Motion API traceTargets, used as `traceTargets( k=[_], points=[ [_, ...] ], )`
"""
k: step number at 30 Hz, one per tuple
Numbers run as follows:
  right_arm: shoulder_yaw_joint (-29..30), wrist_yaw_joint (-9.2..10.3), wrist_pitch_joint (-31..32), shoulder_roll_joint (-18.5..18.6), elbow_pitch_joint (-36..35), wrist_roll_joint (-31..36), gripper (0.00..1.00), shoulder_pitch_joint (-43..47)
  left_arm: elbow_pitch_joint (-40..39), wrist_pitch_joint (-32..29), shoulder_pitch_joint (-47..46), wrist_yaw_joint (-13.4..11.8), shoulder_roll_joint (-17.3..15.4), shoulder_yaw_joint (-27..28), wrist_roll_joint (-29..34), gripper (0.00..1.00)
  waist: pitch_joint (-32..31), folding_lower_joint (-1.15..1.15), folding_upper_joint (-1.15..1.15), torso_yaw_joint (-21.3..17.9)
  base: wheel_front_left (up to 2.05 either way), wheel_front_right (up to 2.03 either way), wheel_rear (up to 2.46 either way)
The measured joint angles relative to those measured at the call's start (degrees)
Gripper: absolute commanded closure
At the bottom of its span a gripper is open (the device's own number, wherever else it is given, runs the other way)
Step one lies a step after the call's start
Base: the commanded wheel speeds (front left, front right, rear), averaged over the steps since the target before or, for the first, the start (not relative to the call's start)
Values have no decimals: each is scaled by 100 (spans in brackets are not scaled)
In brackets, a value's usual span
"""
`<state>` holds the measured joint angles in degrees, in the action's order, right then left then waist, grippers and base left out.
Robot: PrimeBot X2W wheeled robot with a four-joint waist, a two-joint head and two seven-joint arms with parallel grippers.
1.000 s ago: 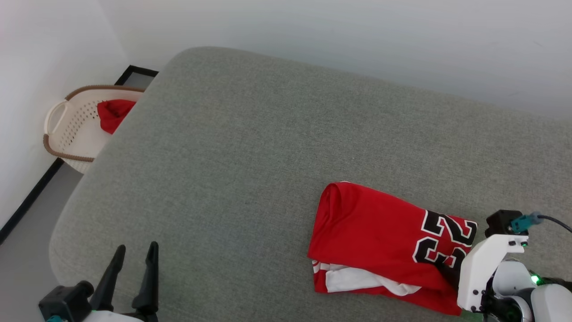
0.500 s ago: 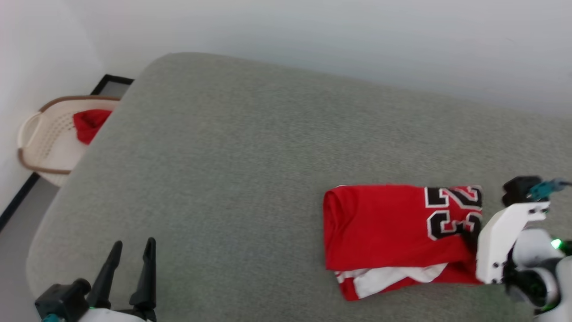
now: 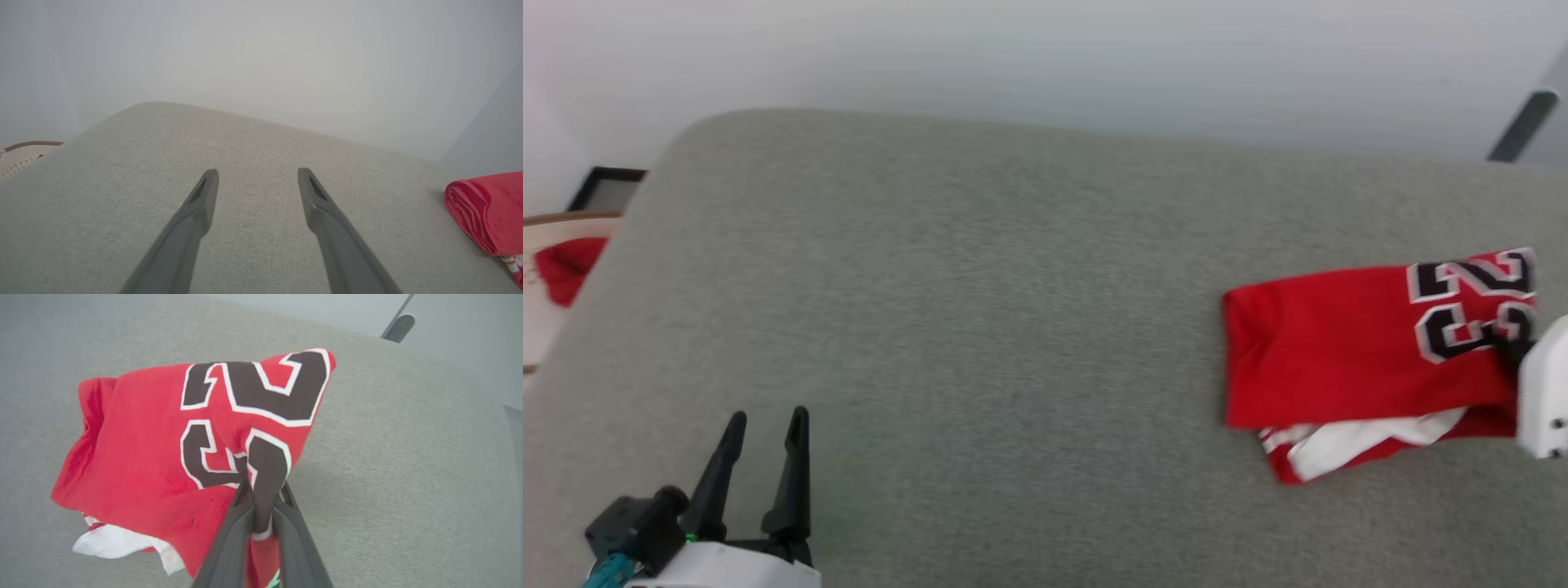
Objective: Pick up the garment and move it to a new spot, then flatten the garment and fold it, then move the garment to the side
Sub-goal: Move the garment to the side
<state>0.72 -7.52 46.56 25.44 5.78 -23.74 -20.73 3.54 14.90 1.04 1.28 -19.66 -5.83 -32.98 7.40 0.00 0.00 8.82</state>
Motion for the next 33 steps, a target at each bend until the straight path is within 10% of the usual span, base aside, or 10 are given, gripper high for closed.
traceTargets(
  k=[33],
  points=[
    [-1306,0,-2287,2186,2672,37,100,-2346,-126,-27,-1046,130,-83,-123,333,0,1479,0,0,-1244,0,0,0]
  ],
)
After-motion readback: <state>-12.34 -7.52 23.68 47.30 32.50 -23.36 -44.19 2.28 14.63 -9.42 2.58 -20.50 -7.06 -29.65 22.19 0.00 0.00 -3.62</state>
